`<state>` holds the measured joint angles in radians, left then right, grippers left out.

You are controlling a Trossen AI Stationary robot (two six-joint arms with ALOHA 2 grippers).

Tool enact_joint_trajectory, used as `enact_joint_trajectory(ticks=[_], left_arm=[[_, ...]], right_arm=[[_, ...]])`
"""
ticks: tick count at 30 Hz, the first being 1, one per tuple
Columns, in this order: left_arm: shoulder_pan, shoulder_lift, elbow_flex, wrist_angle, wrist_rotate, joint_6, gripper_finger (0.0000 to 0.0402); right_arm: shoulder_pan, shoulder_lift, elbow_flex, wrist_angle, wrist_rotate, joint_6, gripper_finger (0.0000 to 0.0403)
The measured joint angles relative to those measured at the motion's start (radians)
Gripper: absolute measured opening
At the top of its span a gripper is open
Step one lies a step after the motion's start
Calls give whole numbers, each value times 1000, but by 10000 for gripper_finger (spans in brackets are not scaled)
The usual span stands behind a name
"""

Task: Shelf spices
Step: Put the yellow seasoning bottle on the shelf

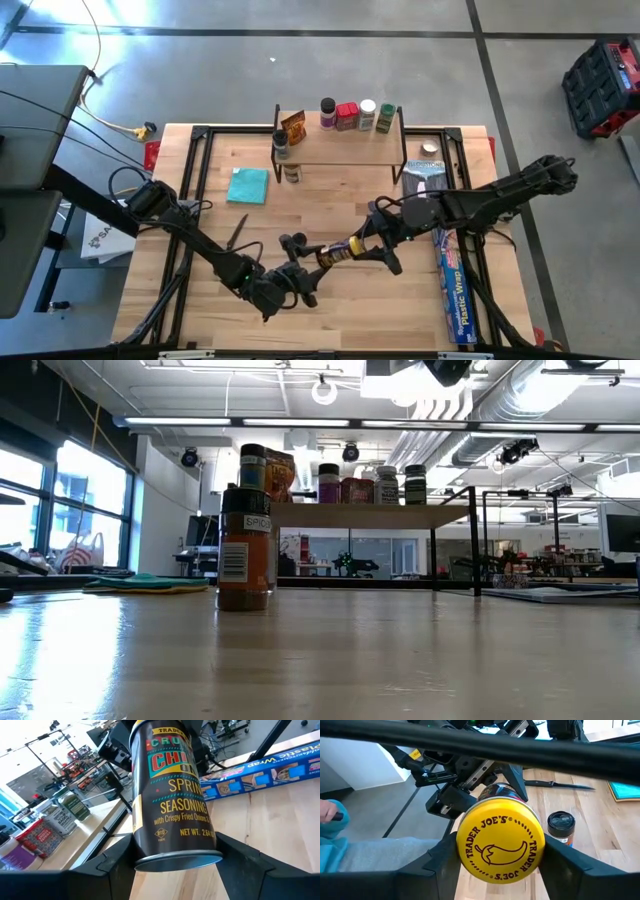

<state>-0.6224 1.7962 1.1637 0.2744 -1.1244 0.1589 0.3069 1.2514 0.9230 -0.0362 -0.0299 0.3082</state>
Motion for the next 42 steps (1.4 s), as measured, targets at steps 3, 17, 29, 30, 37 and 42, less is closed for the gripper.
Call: enact_joint_trajectory(ticks=[3,17,29,30,37,42], left_arm=[[0,0,0,-3,0,-1,230],[14,-40,0,-194,19,-108,313],[13,-94,0,-378,67,-340,317],[13,-94,0,-383,74,-347,317],[13,-94,0,-391,102,-368,317],[13,-94,0,-391,127,-368,317]], right_arm=[[0,0,0,-1,-1,-2,210],[9,-34,132,-460,90,102,210],[8,310,358,-758,85,56,210],[8,346,380,-781,85,44,210],[8,544,519,-891,85,-23,210],[8,599,544,-891,78,-67,232]])
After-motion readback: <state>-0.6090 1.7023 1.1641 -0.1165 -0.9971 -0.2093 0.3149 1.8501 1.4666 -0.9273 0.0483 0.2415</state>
